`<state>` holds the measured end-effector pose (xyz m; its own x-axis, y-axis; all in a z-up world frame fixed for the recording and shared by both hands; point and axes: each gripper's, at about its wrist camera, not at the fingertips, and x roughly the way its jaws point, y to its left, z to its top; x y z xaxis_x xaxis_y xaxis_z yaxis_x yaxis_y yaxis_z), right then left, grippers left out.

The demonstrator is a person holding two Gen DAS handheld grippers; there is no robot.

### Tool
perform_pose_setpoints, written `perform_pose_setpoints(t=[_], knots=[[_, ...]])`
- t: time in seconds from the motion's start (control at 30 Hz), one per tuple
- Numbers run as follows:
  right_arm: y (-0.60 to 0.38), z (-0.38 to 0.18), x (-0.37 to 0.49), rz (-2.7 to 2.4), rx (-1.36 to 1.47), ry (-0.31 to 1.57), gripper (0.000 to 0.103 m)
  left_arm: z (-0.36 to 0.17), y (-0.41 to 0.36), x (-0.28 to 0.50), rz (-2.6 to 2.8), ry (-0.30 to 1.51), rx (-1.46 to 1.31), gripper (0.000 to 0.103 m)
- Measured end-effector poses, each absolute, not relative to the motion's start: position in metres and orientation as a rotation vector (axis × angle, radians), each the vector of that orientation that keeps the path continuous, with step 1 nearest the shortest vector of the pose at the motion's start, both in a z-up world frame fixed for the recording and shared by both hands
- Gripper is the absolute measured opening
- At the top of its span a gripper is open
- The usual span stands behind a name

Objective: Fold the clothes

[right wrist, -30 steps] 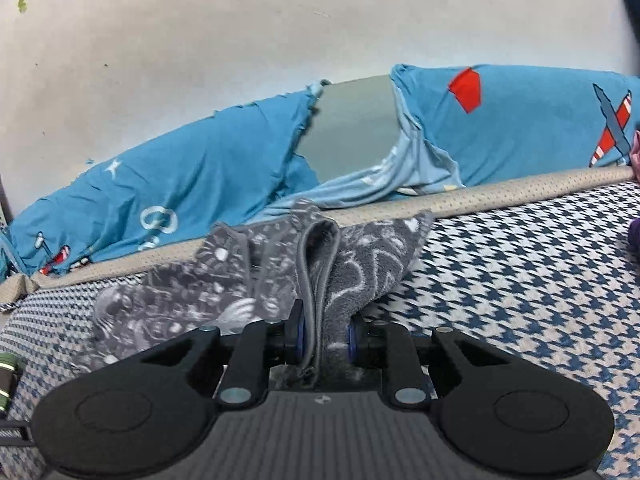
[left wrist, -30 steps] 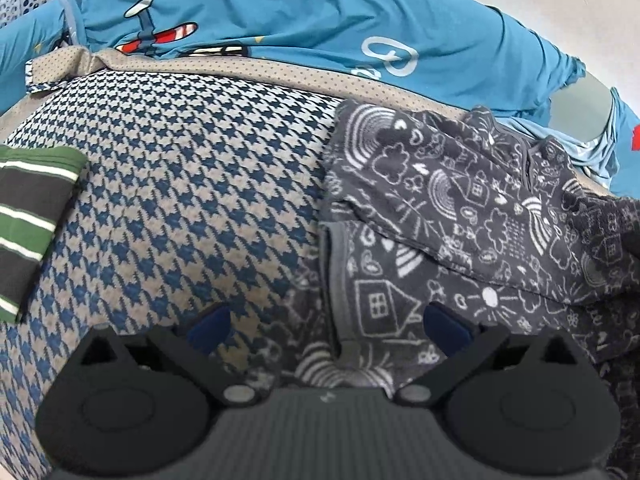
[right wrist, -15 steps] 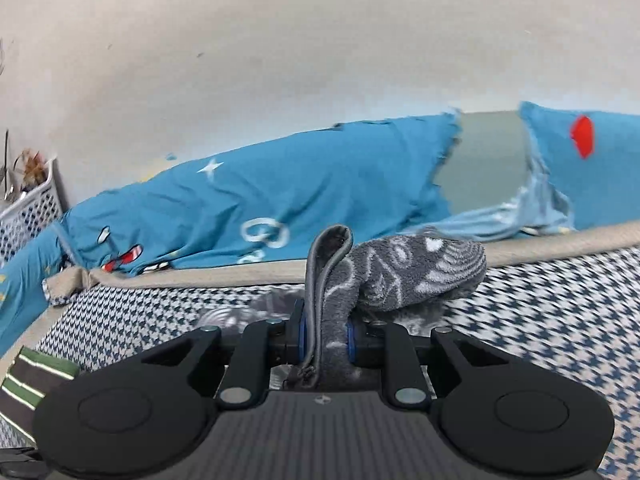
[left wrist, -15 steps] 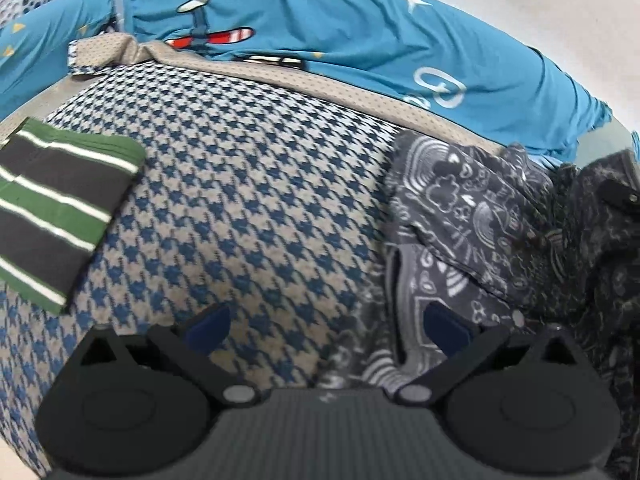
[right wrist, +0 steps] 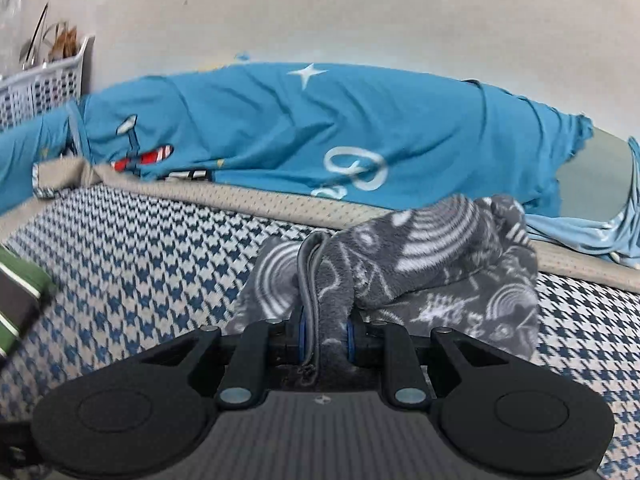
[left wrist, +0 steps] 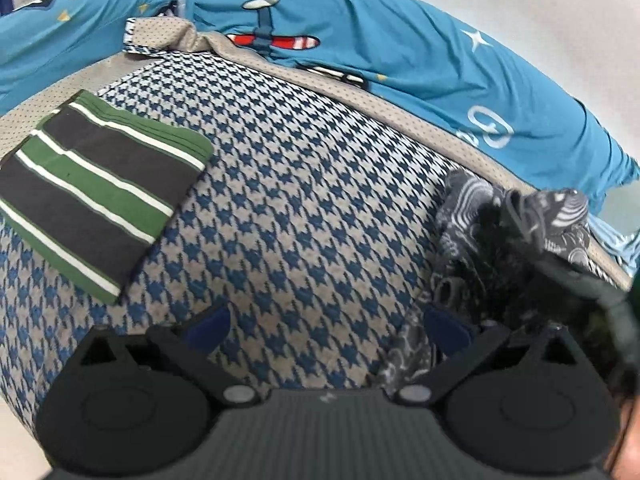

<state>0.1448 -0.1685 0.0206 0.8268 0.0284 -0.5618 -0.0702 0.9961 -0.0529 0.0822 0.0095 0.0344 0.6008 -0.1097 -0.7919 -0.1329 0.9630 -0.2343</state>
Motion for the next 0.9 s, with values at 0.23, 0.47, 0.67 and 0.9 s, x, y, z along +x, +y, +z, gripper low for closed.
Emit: perform_pose_setpoints(t=[0.23,0.47,0.67,0.9], knots=[[-0.156,0.018,0.141,0.020,-0.114,0.558,0.019,0.036,0.014,0.081,0.031,0.929,-0.323,0.103],[-0.141,0.007,0.146,0.123,-0.190,0.590,0.040,0.035,0.016,0.082,0.053,0.931,-0.333,0.103],[-0.141,0.017,0.134,0.228,-0.168,0.575,0.067,0.035,0.016,0.083,0.057,0.923,-0.344,0.103],[-0.176,0.041,0.111,0.287,-0.026,0.539,0.066,0.038,0.020,0.084,0.089,0.906,-0.349,0.103]])
